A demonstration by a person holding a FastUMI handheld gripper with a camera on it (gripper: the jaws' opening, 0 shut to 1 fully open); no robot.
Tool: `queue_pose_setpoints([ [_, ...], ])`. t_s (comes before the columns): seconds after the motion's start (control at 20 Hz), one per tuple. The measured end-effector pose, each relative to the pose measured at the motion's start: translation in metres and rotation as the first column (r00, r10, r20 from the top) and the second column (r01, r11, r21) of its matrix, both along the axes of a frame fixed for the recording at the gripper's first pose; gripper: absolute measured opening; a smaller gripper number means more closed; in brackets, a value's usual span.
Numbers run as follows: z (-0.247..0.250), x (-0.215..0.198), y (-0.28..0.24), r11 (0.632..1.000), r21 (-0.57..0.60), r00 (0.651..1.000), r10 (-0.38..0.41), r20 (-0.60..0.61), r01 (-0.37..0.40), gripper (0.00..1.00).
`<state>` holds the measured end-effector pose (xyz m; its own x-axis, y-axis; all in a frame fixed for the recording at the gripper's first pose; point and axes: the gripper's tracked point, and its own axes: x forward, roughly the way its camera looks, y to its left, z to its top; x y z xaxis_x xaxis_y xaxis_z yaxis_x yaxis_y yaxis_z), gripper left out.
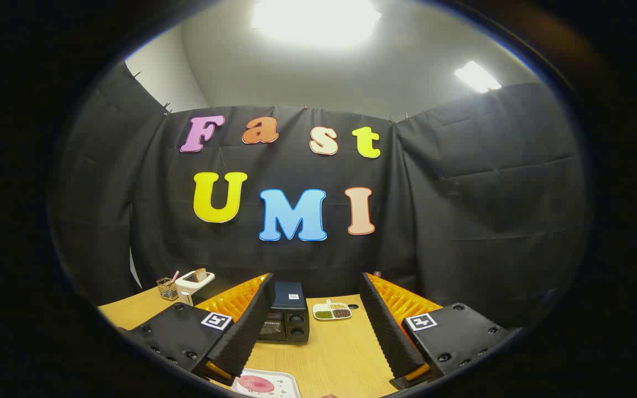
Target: Open the toaster oven, put the food inside, and close the toaster oven door.
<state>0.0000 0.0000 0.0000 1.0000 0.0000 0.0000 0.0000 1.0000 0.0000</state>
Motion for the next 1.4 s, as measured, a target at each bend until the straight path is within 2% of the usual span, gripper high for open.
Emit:
queue_pose_setpoints([
  [0.75, 0.004, -0.003, 0.023, 0.999, 0.032, 1.000, 0.023, -0.002, -0.023, 0.98],
  [1.1, 0.016, -0.004, 0.050, 0.998, 0.061, 0.999, 0.034, 0.020, -0.035, 0.98],
  [1.4, 0.020, 0.014, 0.078, 0.997, 0.054, 0.998, 0.061, 0.021, -0.062, 0.98],
])
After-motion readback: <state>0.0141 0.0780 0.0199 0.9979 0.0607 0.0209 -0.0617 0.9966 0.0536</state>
